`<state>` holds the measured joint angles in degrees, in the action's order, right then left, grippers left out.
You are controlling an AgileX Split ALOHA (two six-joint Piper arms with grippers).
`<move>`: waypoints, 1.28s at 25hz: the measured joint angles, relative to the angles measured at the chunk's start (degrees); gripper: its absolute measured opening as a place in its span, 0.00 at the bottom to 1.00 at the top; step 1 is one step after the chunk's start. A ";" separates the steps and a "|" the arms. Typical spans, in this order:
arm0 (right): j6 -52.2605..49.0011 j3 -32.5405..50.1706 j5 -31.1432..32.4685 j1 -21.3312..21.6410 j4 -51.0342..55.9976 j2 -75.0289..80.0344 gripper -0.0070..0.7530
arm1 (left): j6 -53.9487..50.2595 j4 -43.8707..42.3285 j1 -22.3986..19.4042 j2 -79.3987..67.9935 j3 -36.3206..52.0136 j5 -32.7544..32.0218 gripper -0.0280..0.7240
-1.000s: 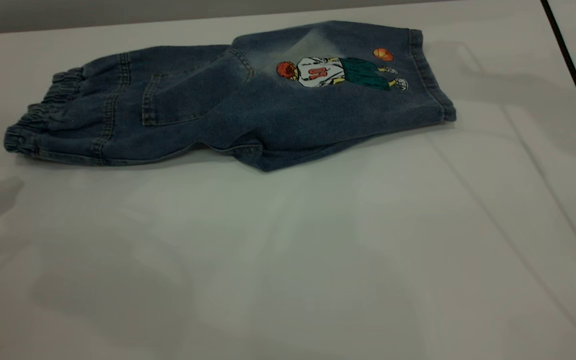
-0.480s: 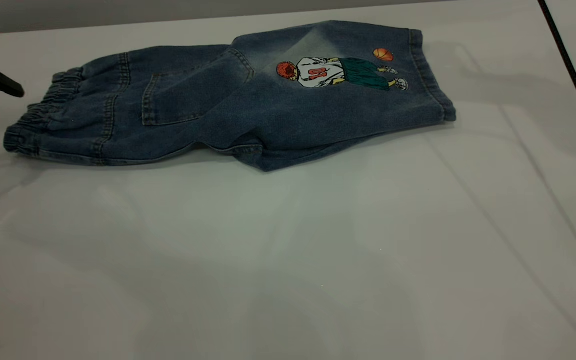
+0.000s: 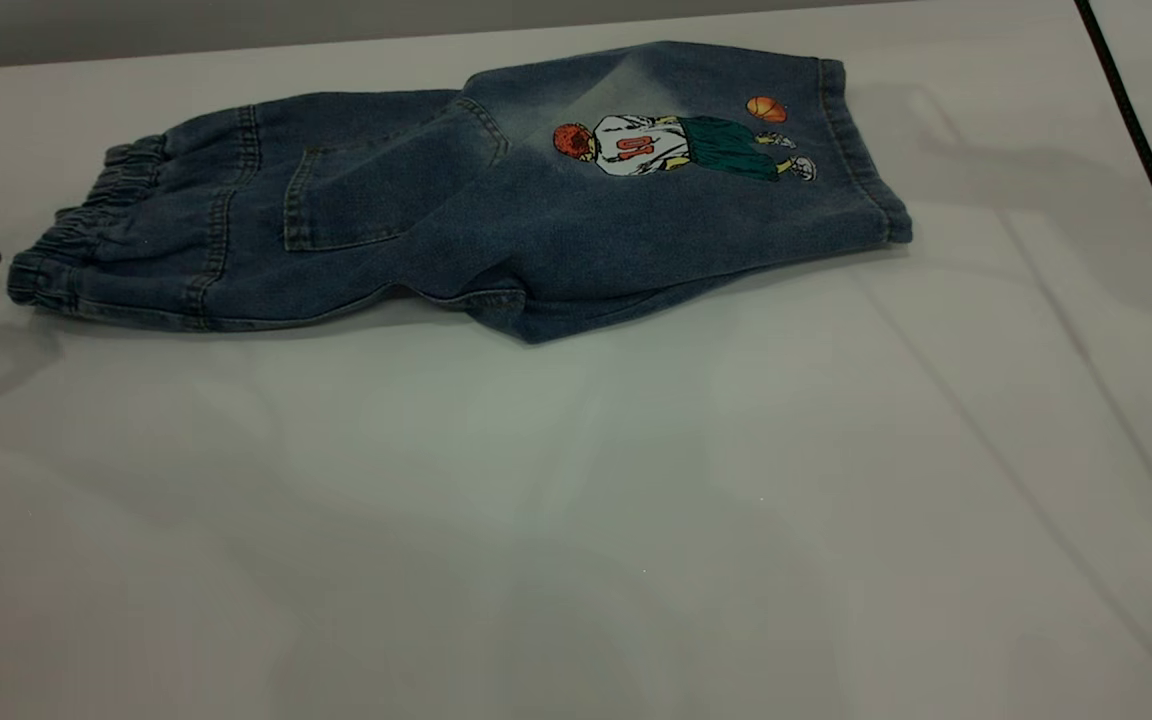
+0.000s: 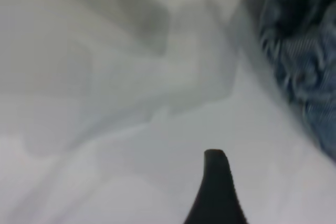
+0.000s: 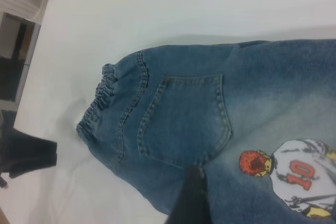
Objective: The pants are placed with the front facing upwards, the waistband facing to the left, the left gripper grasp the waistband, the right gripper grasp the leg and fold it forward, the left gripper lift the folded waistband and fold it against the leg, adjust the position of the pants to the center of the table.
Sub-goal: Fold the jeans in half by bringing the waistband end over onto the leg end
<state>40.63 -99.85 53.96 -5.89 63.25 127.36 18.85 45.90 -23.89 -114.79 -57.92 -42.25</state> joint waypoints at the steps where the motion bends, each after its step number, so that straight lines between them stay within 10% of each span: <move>1: 0.00 0.00 -0.05 0.00 0.00 0.00 0.75 | 0.59 0.71 0.00 0.00 0.00 0.79 0.68; 32: 0.38 0.00 0.29 0.00 1.34 0.11 0.75 | 15.90 19.33 0.05 -8.92 -0.76 2.62 0.66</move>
<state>41.01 -99.85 54.25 -5.89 64.60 127.47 34.75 65.23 -23.84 -123.71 -58.68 -39.63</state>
